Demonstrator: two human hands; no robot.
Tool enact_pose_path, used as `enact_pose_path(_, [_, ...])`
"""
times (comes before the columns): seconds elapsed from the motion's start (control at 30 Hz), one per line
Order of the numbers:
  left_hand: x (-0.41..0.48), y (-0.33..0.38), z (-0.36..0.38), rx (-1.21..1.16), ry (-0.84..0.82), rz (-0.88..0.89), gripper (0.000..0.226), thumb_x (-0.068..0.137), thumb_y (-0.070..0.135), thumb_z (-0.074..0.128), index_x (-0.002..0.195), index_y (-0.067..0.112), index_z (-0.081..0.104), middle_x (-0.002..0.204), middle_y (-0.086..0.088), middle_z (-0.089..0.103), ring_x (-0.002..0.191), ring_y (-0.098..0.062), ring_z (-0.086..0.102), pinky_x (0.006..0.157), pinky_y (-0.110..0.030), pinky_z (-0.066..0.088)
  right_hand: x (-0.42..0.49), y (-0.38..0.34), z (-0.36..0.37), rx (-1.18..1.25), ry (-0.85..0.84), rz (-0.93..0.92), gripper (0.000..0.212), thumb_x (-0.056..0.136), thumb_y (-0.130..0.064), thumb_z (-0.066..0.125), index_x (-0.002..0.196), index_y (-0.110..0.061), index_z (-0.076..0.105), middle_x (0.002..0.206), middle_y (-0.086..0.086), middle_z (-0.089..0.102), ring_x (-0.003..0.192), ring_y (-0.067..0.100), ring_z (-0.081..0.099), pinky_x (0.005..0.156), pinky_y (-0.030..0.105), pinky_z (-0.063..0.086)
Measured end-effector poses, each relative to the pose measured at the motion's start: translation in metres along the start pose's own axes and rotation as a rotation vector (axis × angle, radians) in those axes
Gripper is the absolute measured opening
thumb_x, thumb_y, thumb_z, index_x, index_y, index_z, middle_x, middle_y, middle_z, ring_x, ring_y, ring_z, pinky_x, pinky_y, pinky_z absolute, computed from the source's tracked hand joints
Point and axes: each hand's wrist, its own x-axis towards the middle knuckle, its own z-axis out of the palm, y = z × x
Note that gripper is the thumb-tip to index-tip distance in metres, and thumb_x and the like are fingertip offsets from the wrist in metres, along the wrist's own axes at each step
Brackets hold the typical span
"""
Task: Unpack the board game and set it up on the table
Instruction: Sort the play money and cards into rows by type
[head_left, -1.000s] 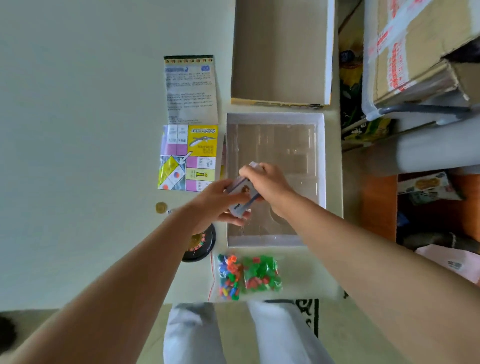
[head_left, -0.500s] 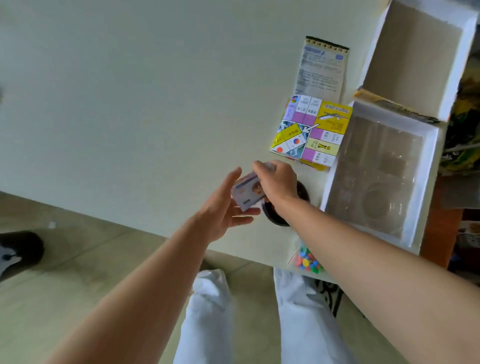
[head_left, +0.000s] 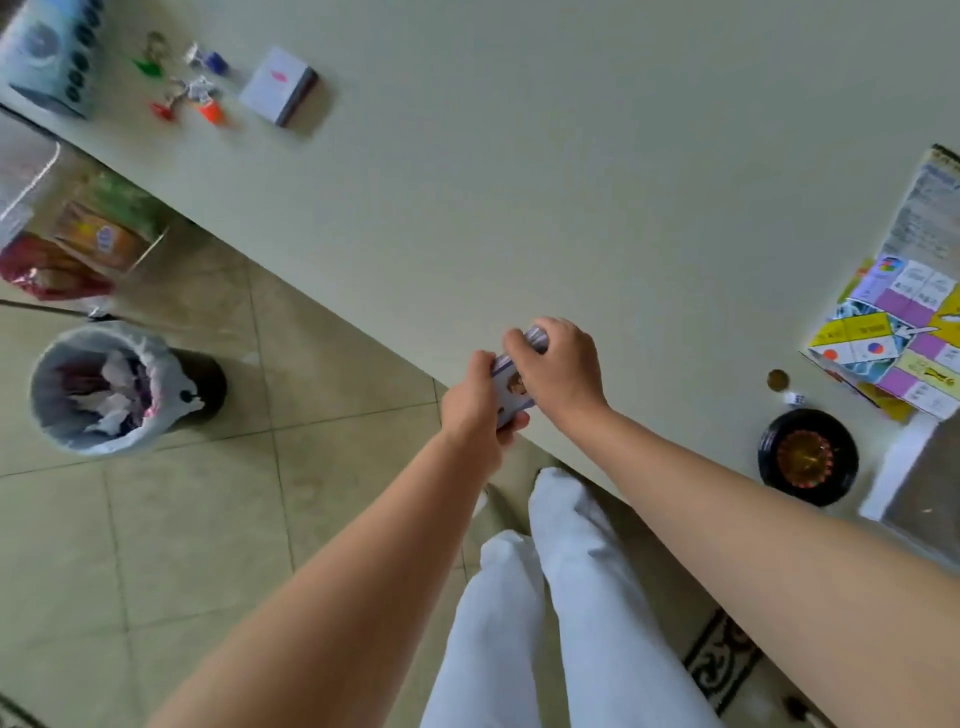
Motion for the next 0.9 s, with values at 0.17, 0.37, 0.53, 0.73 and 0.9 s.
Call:
enact_pose_path(0.17, [0.023, 0.038, -0.04, 0.038, -0.256, 0.135, 0.038, 0.091, 0.049, 0.051, 0.1, 0.016, 0.068, 0.075, -0.007, 0.069, 0.051, -0.018, 0.06, 0.048, -0.024, 0.034, 0.038, -0.038, 0.029, -0.02, -0.059, 0.03, 0.037, 0.086, -0.031, 0.056, 0.058, -0.01, 0.044, 0.053, 0.002, 0.048, 0.051, 0.019, 0.042, 0.051, 0.031, 0.035])
enact_pose_path(0.37, [0.06, 0.114, -0.077, 0.237, -0.286, 0.378, 0.024, 0.092, 0.024, 0.059, 0.111, 0.01, 0.065, 0.087, -0.009, 0.072, 0.061, -0.016, 0.064, 0.045, -0.018, 0.036, 0.098, -0.083, 0.065, 0.194, -0.241, 0.117, 0.047, 0.093, -0.049, 0.051, 0.09, -0.003, 0.061, 0.076, 0.009, 0.064, 0.065, 0.02, 0.057, 0.057, 0.031, 0.045])
enact_pose_path(0.53, [0.088, 0.178, -0.089, 0.315, -0.166, 0.386, 0.026, 0.091, 0.027, 0.064, 0.11, 0.01, 0.063, 0.088, -0.009, 0.074, 0.064, -0.016, 0.069, 0.048, -0.02, 0.038, 0.145, -0.116, 0.077, 0.423, -0.494, 0.202, 0.031, 0.093, -0.017, 0.054, 0.124, -0.013, 0.054, 0.101, 0.003, 0.062, 0.083, 0.015, 0.059, 0.066, 0.024, 0.048])
enact_pose_path(0.73, [0.13, 0.233, -0.095, 0.563, 0.028, 0.408, 0.045, 0.08, 0.048, 0.062, 0.105, 0.011, 0.064, 0.087, -0.003, 0.07, 0.079, -0.018, 0.066, 0.067, -0.031, 0.049, 0.204, -0.147, 0.089, 0.356, -0.504, 0.15, 0.035, 0.09, -0.003, 0.056, 0.123, -0.013, 0.053, 0.107, 0.003, 0.059, 0.085, 0.013, 0.057, 0.065, 0.021, 0.048])
enact_pose_path(0.9, [0.158, 0.276, -0.117, 0.912, 0.321, 0.688, 0.022, 0.091, 0.022, 0.051, 0.11, 0.019, 0.061, 0.108, 0.0, 0.06, 0.087, -0.017, 0.059, 0.073, -0.029, 0.042, 0.242, -0.159, 0.11, 0.163, -0.469, 0.101, 0.035, 0.089, -0.007, 0.054, 0.123, -0.017, 0.05, 0.116, 0.002, 0.055, 0.096, 0.018, 0.055, 0.072, 0.027, 0.045])
